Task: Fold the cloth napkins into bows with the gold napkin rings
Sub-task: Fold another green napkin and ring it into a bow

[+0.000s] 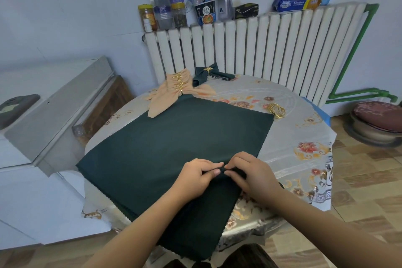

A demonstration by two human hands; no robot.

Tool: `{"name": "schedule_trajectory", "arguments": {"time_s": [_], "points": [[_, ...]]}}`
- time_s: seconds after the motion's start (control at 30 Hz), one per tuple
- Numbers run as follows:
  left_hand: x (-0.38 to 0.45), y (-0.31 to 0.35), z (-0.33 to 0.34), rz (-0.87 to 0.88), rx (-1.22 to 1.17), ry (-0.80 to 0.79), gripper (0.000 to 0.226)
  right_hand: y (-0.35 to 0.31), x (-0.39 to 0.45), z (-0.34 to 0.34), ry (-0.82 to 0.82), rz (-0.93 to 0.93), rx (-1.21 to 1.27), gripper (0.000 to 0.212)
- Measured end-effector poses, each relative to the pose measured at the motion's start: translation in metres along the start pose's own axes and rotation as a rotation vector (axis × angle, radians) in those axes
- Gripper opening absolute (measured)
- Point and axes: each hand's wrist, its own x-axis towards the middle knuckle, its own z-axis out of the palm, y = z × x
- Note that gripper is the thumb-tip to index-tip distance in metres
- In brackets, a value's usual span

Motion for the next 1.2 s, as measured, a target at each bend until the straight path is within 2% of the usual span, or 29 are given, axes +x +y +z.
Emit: {"name": "schedule_trajectory", "arguments": {"time_s": [0.2, 0.43, 0.57, 0.67, 0.73, 0.9, 1.07, 1.2], "points": [[0.047, 0.006, -0.012, 0.017, 0.026, 0.053, 0.025, 0.032, 0.036, -0.029, 0.043, 0.177, -0.010, 0.031], [0.115, -0.009, 0.002, 0.061, 0.154, 0.211, 0.026, 0.126, 0.070, -0.039, 0.141, 0.701, -0.106, 0.023], [0.140, -0.019, 0.018, 0.114, 0.204, 0.252, 0.027, 0.167, 0.083, -0.040, 0.200, 0.869, -0.143, 0.038], [0.150, -0.026, 0.029, 0.135, 0.219, 0.261, 0.028, 0.188, 0.093, -0.037, 0.184, 0.958, -0.169, 0.055], [0.153, -0.030, 0.034, 0.160, 0.222, 0.270, 0.028, 0.196, 0.099, -0.035, 0.137, 0.984, -0.215, 0.060], [0.154, -0.040, 0.041, 0.167, 0.214, 0.288, 0.029, 0.210, 0.109, -0.029, 0.047, 0.974, -0.345, 0.047], [0.148, -0.039, 0.036, 0.149, 0.202, 0.308, 0.029, 0.204, 0.098, -0.034, 0.153, 1.006, -0.167, 0.047], [0.135, -0.036, 0.023, 0.124, 0.184, 0.330, 0.027, 0.179, 0.078, -0.050, 0.217, 0.938, -0.086, 0.049]]}}
